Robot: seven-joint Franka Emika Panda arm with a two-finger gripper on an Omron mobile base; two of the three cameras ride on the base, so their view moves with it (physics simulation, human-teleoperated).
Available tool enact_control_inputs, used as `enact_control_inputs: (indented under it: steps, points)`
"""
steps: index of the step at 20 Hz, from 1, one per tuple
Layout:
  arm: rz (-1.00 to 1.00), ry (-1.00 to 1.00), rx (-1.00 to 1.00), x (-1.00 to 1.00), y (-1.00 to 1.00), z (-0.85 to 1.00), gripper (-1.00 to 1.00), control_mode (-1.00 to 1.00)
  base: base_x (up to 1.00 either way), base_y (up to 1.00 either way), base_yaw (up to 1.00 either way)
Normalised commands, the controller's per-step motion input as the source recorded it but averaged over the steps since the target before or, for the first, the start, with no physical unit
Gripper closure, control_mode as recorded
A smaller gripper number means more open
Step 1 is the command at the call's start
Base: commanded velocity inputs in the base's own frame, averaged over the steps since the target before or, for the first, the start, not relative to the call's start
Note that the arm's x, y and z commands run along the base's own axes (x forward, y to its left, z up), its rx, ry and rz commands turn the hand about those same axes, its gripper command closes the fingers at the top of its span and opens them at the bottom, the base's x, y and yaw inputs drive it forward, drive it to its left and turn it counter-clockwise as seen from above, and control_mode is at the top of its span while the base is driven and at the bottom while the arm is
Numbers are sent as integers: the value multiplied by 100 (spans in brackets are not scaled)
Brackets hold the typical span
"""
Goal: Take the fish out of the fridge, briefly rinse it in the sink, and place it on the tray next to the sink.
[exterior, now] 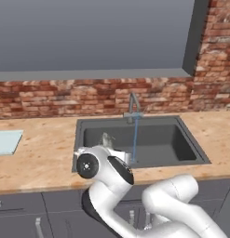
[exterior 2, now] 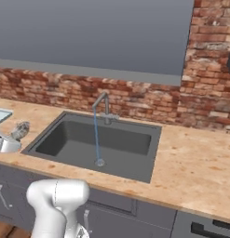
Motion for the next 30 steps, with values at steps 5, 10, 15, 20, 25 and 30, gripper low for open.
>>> enact_control_inputs:
  steps: [5, 10, 15, 20, 25, 30]
  points:
    - [0, 0, 0, 0, 0, 0, 100, 100, 0, 100, -15]
    - [0, 0, 0, 0, 0, 0, 100, 100, 0, 100, -31]
    - [0, 0, 0, 0, 0, 0, 100, 100, -16, 100, -53]
    - [0, 0, 0, 0, 0, 0, 100, 100, -33, 96, -56]
    - [0, 0, 0, 0, 0, 0, 100, 100, 16, 74, -8]
    - [0, 0, 0, 0, 0, 0, 100, 100, 10, 78, 13]
